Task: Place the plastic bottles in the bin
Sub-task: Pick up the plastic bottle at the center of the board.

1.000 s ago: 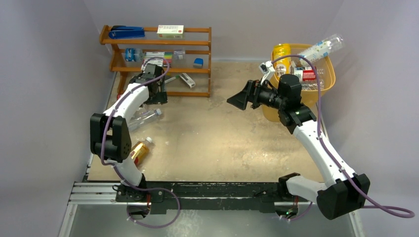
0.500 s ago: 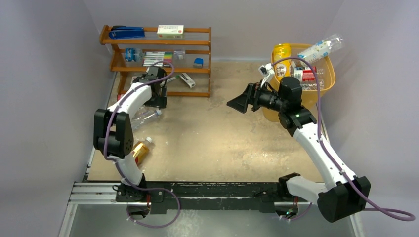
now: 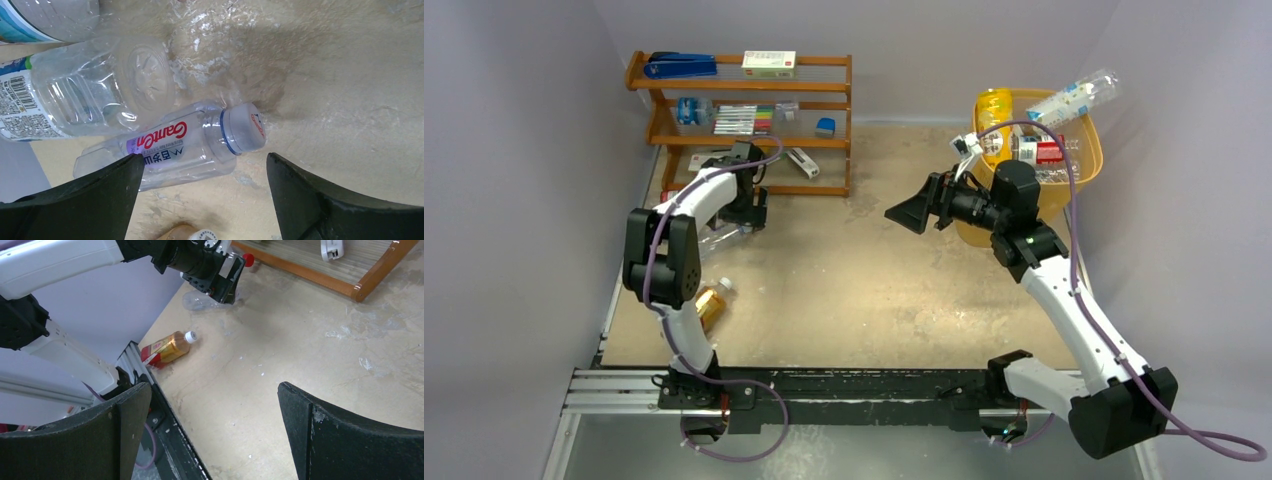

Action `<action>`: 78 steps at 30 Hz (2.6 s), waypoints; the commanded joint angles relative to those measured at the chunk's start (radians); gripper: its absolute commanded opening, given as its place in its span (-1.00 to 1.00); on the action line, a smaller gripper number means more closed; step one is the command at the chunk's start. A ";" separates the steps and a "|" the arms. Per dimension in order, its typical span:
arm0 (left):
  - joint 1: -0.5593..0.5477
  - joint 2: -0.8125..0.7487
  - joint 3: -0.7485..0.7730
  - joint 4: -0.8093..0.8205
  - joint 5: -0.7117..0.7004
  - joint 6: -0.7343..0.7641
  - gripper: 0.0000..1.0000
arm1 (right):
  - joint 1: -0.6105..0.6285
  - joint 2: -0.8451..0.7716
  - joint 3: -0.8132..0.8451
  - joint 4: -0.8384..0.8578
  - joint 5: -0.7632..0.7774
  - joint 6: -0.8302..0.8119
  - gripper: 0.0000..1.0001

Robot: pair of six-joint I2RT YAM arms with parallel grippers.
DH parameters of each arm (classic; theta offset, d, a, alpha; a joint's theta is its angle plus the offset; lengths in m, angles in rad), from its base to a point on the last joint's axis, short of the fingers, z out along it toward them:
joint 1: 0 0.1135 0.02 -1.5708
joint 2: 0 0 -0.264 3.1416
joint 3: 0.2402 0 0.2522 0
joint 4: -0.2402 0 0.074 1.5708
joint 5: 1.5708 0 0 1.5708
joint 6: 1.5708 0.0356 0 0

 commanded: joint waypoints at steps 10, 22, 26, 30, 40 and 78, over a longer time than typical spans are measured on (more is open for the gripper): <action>0.023 0.072 -0.045 0.060 0.039 0.012 0.86 | 0.004 -0.018 -0.004 0.042 -0.025 -0.012 1.00; 0.020 -0.023 -0.080 0.121 0.210 -0.063 0.20 | 0.004 -0.008 -0.001 0.047 -0.019 -0.001 1.00; 0.005 -0.044 -0.069 0.138 0.284 -0.098 -0.08 | 0.004 -0.008 -0.004 0.046 -0.016 0.003 1.00; -0.036 -0.072 -0.060 0.158 0.304 -0.123 -0.09 | 0.004 -0.006 -0.012 0.050 -0.014 0.008 1.00; -0.093 -0.196 -0.063 0.308 0.542 -0.277 -0.07 | 0.004 0.014 -0.049 0.063 -0.006 0.006 1.00; -0.423 -0.253 -0.270 1.409 0.823 -1.123 0.09 | 0.172 0.104 -0.094 0.079 0.320 -0.043 0.84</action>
